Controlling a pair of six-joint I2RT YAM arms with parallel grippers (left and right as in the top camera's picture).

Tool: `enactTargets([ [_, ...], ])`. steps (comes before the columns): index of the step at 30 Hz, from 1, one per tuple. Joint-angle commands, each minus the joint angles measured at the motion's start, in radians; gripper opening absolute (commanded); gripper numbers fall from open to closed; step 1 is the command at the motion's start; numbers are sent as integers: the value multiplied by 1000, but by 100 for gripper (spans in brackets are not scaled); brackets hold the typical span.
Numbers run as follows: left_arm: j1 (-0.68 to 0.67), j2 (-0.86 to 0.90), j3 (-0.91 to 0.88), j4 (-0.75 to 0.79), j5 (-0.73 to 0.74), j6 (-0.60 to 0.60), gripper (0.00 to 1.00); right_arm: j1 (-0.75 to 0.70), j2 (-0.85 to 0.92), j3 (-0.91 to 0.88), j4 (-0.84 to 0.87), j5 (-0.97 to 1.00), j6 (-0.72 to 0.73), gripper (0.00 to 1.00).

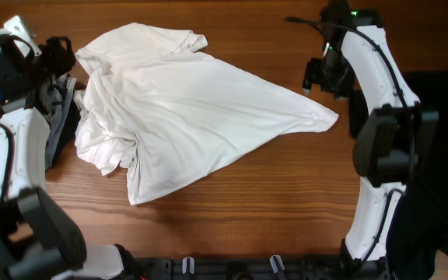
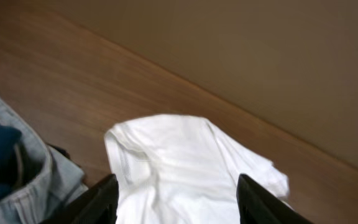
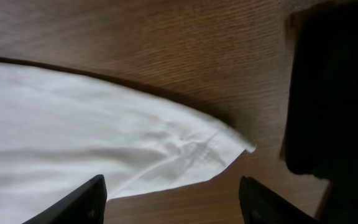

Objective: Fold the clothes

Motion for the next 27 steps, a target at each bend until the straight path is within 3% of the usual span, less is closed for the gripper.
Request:
enactTargets([
  [1,-65,-127,10,-140,9,11,68,-46,83,0,25,-35,-195,70],
  [5,-144,-185,10,-266,8,11,74,-53,146,-12,93,-93,-333,70],
  [8,-181,-192,10,-313,8,10,75,-52,150,-93,157,-169,-333,66],
  [11,-191,-192,10,-366,8,10,75,-51,148,-142,147,-320,-384,19],
  [13,-191,-192,10,-393,8,10,75,-53,114,-126,145,-402,-387,5],
  [16,-191,-192,10,-415,8,33,75,-55,-61,-6,225,-620,-410,4],
  [17,-191,-191,10,-415,8,33,75,-56,-133,48,321,-620,-357,4],
  [19,-191,-191,10,-414,8,33,75,-61,-241,79,577,-499,-174,4],
  [21,-191,-191,10,-414,8,33,75,-61,-277,79,758,-367,-85,4],
  [22,-191,-191,10,-415,8,33,75,-61,-272,78,795,-323,-69,18],
  [23,-191,-191,10,-417,8,33,75,-61,-260,73,784,-283,-71,77],
  [24,-191,-191,10,-422,8,33,75,-63,-252,72,739,-257,-71,94],
  [27,-191,-191,10,-464,8,34,78,-62,-226,62,509,-244,-73,99],
])
